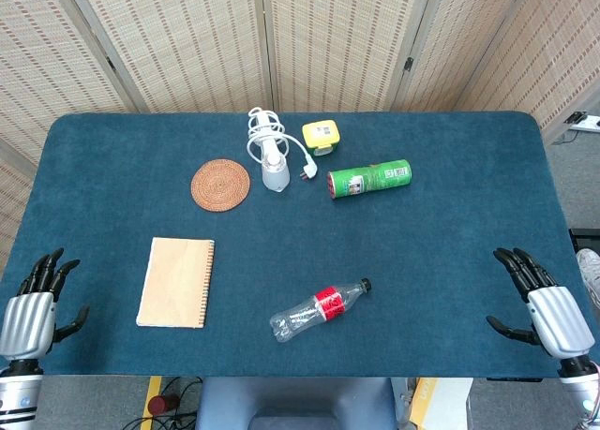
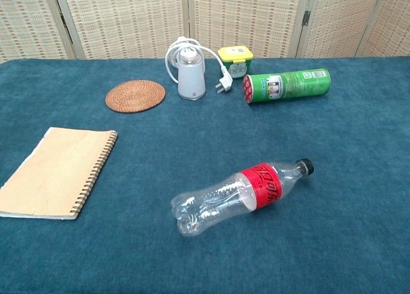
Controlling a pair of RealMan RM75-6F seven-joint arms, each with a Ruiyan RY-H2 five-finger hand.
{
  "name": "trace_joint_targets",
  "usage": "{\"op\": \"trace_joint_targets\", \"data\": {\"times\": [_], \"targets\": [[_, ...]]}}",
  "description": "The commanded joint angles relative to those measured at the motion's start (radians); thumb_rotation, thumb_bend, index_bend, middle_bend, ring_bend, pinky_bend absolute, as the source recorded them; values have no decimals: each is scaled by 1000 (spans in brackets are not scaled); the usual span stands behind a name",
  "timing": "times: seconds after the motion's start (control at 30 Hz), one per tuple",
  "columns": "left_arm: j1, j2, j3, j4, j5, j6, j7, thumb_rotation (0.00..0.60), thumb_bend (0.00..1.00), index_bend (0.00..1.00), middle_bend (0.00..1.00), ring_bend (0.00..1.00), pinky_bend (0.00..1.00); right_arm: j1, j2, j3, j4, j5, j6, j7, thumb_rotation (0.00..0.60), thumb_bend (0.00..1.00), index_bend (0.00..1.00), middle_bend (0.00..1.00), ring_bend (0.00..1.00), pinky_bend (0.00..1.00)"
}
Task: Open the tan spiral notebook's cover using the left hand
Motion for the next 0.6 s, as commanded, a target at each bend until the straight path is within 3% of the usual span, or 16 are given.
{"op": "trace_joint_targets", "data": {"times": [0.03, 0.33, 0.6], "targets": [[0, 0, 0, 3, -1, -1, 0, 600, 348, 200, 77, 49, 223, 2, 0, 0, -2, 0, -2, -1, 600, 222, 3, 118, 14, 151], [-22, -4, -4, 69, 22, -26, -53, 600, 348, 201, 77, 49, 223, -3, 17, 3, -22, -4, 14, -12, 600, 222, 3, 118, 14, 151], [-104, -24, 5, 245, 117, -106, -216, 600, 348, 214, 77, 49, 223, -9, 41, 7, -44, -6, 31, -27, 600, 222, 3, 118, 14, 152]]}}
